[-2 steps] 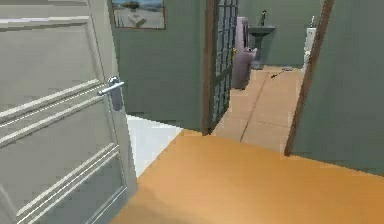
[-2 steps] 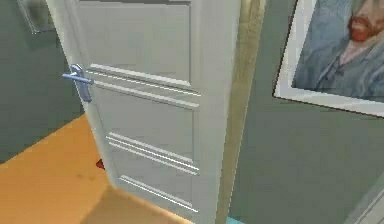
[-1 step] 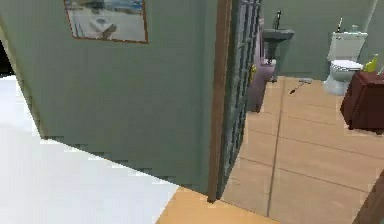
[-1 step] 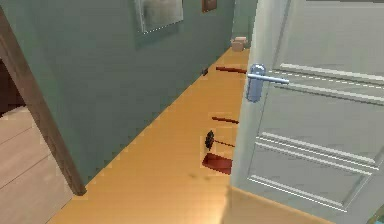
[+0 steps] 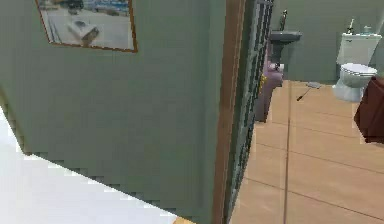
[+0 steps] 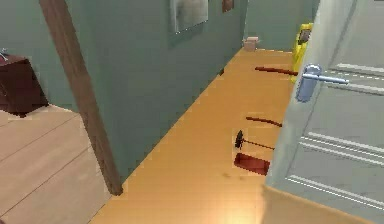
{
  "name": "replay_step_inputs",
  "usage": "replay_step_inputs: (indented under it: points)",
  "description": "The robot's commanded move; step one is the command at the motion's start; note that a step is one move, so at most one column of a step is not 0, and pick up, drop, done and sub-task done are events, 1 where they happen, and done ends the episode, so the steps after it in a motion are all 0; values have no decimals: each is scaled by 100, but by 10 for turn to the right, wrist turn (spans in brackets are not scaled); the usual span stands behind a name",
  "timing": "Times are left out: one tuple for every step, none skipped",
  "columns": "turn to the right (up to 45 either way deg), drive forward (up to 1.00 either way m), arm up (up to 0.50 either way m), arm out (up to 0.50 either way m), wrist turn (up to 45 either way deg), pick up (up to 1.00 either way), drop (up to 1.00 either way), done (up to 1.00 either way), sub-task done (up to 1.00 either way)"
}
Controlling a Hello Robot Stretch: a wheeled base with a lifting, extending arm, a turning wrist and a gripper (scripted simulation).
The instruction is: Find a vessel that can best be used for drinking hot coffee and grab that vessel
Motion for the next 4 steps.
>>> replay_step_inputs:
  points:
    - [360,0,0,0,0,0,0,0,0]
    - [0,10,0,0,0,0,0,0,0]
    - [-450,0,0,0,0,0,0,0,0]
    - [-30,0,0,0,0,0,0,0,0]
